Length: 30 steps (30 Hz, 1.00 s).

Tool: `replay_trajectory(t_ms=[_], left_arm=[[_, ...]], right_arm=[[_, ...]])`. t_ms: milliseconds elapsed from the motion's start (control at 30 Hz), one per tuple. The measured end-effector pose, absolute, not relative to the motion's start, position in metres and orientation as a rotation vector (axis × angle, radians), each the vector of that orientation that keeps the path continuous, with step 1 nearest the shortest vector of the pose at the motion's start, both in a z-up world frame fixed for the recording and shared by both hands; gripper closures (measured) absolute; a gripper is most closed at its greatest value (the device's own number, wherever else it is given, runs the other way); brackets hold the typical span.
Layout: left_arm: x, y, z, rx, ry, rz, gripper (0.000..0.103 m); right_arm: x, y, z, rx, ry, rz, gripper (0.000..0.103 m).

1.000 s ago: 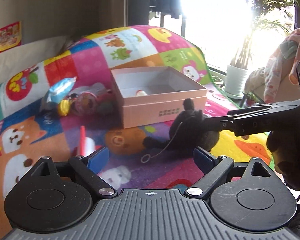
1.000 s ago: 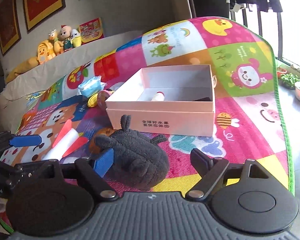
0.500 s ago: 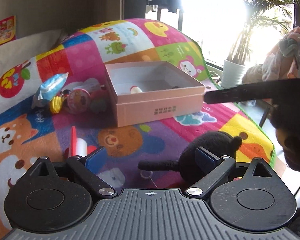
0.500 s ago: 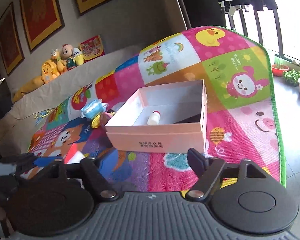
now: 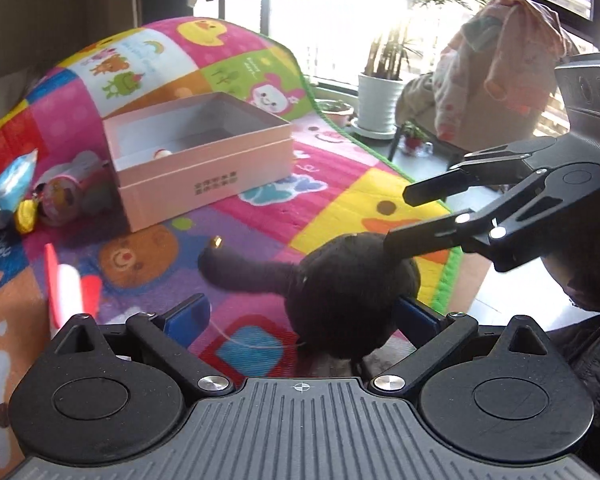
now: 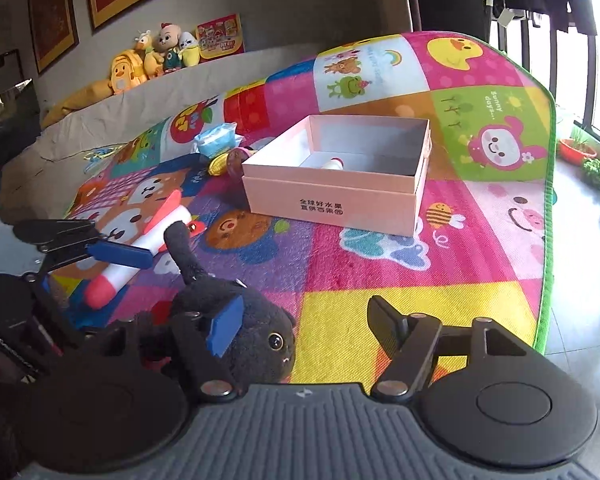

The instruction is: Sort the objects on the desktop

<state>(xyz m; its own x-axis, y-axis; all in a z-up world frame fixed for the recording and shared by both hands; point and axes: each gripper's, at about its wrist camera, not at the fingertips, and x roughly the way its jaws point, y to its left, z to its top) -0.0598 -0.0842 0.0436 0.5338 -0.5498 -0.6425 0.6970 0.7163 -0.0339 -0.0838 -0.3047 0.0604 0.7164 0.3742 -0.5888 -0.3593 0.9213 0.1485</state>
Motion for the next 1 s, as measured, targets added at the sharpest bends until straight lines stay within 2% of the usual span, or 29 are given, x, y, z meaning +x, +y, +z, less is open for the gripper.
replay_trajectory(t_ms=[133,300,467,667,767,900,1000], left_arm=[[-0.073,-0.09,0.046,0.271,0.658,-0.815,0.002],[-0.085,-0.07,0.053,0.297,0.636,-0.708,0.001],[-0.092,-0.025,0.056,0.265,0.646,-0.583,0.0],[-0.078,0.019,0.056,0.141,0.66,-0.351,0.0],[-0.066,0.032,0.056,0.066,0.641,-0.272,0.0],[-0.05,0.039,0.052,-0.003,0.629,-0.195,0.0],[-0.039,0.037,0.046,-0.035,0.64,-0.194,0.0]], right_arm=[[-0.103,-0.299,0.063,-0.016,0.663,0.438,0.021],[-0.105,-0.296,0.072,0.036,0.677,0.488,0.006],[-0.104,-0.281,0.067,0.022,0.735,0.51,0.004],[-0.094,-0.255,0.057,0.008,0.774,0.512,0.004],[-0.09,-0.235,0.051,-0.092,0.759,0.494,0.023],[-0.084,-0.23,0.057,-0.153,0.66,0.466,0.027],[-0.075,-0.237,0.07,-0.167,0.519,0.401,0.027]])
